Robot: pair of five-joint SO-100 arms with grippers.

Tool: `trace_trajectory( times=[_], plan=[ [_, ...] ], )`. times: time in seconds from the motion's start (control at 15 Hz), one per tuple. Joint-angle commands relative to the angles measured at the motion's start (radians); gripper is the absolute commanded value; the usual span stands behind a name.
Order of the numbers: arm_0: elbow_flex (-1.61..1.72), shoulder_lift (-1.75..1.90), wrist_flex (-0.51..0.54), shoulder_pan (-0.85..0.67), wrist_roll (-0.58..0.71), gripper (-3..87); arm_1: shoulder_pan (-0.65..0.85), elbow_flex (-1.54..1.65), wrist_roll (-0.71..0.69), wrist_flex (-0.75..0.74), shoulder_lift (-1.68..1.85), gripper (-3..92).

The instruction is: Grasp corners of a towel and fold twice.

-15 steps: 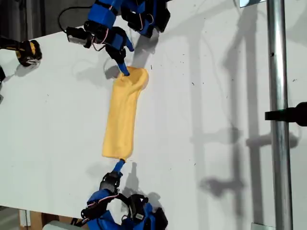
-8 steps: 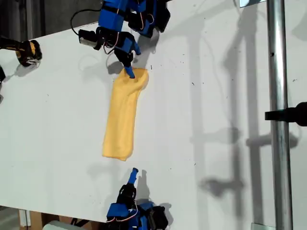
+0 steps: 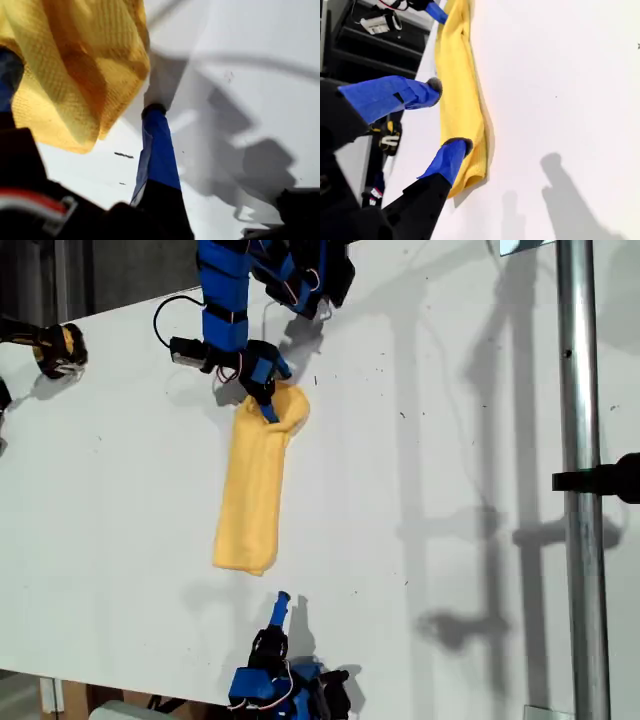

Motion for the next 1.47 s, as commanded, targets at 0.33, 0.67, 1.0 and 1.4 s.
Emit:
trace_trajectory(
  times=[0.33, 0.67, 1.0, 1.4],
  plan=[
    [-0.005, 0.011, -0.015, 0.014, -0.014, 17.9, 0.143, -0.288, -0.195, -0.107, -0.239, 31.6],
    [-0.005, 0.025, -0.012, 0.028, -0.025, 18.0, 0.224, -0.525, -0.353, 0.005, -0.402, 1.0],
    [-0.002, 0.038, -0.011, 0.025, -0.017, 17.9, 0.163, -0.466, -0.324, 0.354, -0.061, 0.0],
    [0.003, 0.077, -0.005, 0.037, -0.018, 17.8, -0.006, -0.505, -0.158, 0.919, 0.279, -0.1]
  ],
)
